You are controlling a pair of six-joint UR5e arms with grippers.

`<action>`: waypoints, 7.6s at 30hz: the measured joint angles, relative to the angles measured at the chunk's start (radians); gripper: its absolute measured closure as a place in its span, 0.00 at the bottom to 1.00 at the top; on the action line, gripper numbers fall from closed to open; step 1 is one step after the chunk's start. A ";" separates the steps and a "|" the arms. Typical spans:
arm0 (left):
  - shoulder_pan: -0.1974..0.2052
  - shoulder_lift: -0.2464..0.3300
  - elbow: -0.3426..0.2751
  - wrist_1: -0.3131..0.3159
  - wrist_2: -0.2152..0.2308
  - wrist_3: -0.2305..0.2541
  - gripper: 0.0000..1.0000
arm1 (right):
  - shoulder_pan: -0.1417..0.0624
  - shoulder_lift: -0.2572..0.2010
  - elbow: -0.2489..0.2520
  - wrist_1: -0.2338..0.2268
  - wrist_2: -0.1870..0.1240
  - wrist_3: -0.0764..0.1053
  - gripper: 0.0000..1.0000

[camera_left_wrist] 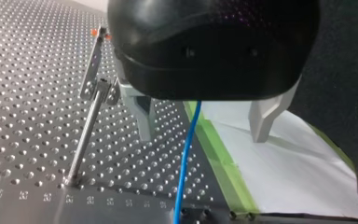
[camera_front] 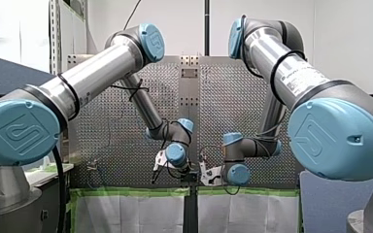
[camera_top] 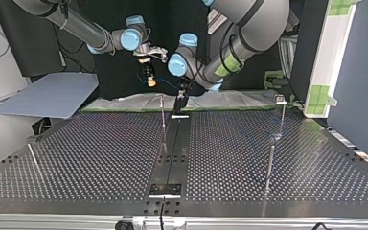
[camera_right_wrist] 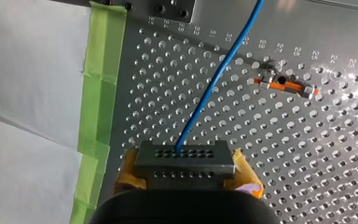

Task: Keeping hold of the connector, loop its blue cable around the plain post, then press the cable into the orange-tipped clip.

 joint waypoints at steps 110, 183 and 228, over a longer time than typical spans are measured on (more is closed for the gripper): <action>0.070 -0.084 0.346 -0.788 -0.049 0.037 0.00 | 0.003 0.038 -0.011 -0.052 -0.076 0.008 1.00; 0.070 -0.099 0.414 -0.882 0.057 0.008 0.00 | -0.003 0.038 -0.011 -0.053 -0.079 0.008 1.00; 0.117 -0.294 0.435 -0.725 0.010 -0.004 0.00 | -0.008 0.038 -0.011 -0.057 -0.083 0.011 1.00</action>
